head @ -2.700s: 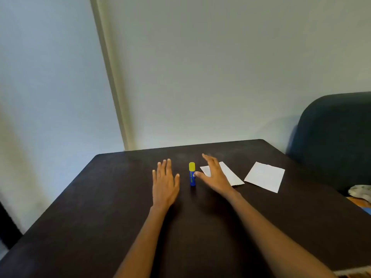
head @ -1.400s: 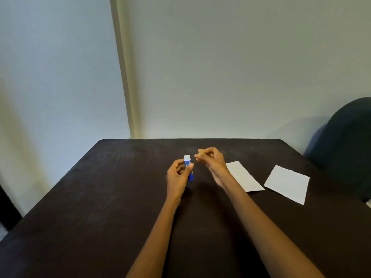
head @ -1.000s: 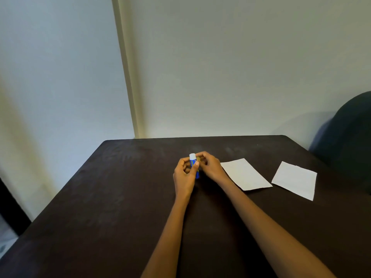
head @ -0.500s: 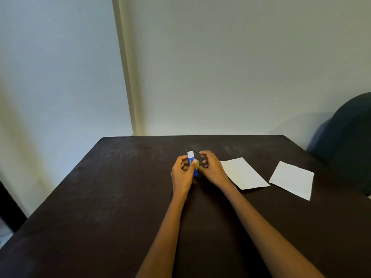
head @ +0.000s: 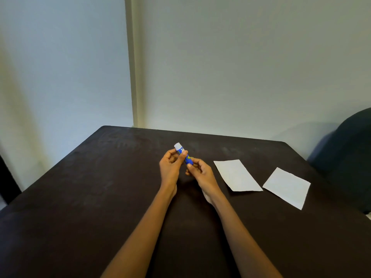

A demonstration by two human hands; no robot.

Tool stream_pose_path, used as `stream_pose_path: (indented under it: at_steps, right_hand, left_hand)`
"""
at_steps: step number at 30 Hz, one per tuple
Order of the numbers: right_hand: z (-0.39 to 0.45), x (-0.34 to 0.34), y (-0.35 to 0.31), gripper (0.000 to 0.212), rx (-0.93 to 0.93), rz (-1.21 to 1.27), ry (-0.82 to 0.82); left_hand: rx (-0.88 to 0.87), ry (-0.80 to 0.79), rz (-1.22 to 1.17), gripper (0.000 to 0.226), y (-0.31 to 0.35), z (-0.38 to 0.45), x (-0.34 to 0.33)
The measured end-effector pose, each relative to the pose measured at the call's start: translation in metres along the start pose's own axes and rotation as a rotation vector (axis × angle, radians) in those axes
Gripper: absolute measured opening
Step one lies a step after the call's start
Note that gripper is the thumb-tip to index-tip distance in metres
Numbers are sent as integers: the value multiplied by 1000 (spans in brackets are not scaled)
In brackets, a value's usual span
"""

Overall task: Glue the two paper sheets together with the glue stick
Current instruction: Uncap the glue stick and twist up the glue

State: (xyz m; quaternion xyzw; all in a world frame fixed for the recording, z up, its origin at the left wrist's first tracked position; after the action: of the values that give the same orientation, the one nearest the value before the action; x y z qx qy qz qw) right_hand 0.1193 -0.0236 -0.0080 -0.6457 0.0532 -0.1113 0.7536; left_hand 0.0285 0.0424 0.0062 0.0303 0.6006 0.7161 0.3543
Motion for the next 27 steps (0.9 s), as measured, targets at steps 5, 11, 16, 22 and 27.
stream_pose_path:
  at_steps: [5,11,16,22,27]
  right_hand:
    - [2,-1,-1,11,-14,-80,0]
    - [4,-3,-9,45,-32,150,27]
    - [3,-3,-11,39,-44,187,-5]
    - [0,-2,-6,12,17,106,-173]
    - [-3,-6,-17,38,-86,290,-87]
  left_hand:
    - [19,-54,-9,28,0,2,1]
    - [-39,-205,-81,39,-2,0,-3]
    - [-55,-203,-123,31,1,-1,-6]
    - [-69,-118,-143,31,2,1,1]
    - [-49,-176,-151,42,0,0,-3]
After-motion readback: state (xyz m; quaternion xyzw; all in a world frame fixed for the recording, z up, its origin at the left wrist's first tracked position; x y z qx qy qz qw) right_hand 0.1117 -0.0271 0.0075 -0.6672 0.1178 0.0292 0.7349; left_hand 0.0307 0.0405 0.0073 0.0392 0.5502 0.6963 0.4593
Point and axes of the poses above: each hand's wrist, its own z-axis towards the middle knuckle, its own x-axis out of the back of the hand, y = z × x, the point moved 2 cm from there along z, towards the middle knuckle, and after that the axes turned 14 degrees about -y, right-handed, at the moved point
